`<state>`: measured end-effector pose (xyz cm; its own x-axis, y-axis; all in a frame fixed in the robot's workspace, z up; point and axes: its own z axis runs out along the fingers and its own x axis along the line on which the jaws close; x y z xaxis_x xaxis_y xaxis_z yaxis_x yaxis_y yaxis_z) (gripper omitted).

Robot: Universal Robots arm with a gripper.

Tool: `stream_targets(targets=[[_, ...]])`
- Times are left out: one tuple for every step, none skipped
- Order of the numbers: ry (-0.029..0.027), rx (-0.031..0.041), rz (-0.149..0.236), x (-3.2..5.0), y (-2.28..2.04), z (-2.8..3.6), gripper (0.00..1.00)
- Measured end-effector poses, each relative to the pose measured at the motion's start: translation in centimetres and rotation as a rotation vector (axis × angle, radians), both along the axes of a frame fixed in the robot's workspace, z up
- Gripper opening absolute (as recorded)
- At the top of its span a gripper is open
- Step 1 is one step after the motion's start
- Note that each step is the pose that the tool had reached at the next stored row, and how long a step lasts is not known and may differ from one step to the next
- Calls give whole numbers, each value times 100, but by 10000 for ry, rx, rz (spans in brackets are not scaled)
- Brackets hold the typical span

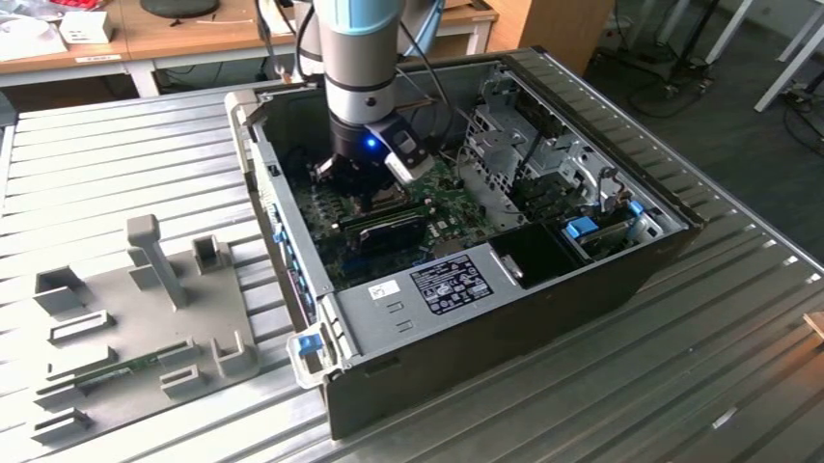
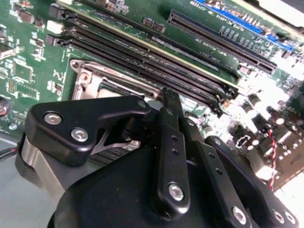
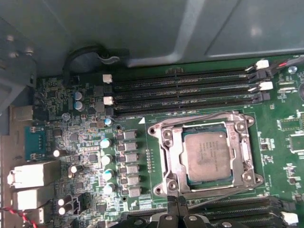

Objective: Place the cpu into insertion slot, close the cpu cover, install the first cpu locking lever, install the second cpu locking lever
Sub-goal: 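Install the second cpu locking lever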

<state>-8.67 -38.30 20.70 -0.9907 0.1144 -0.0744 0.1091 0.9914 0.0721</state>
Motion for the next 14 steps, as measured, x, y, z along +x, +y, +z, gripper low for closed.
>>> stream_targets(targets=[[1,-1,1,-1,0,-18,10],[0,0,1,-3,0,-35,10],[0,0,2,-3,0,-43,10],[1,1,2,-4,-1,-46,10],[2,4,2,-4,-1,-46,10],[2,10,1,-4,0,-46,10],[3,22,1,-4,-1,-46,10],[0,55,1,-6,-1,-47,10],[-6,105,2,-9,-1,-48,10],[-12,152,2,-13,0,-48,10],[-16,181,2,-18,-1,-47,10],[-23,209,1,-23,0,-47,10],[-27,230,2,-27,0,-48,10],[-30,241,2,-29,0,-49,10]])
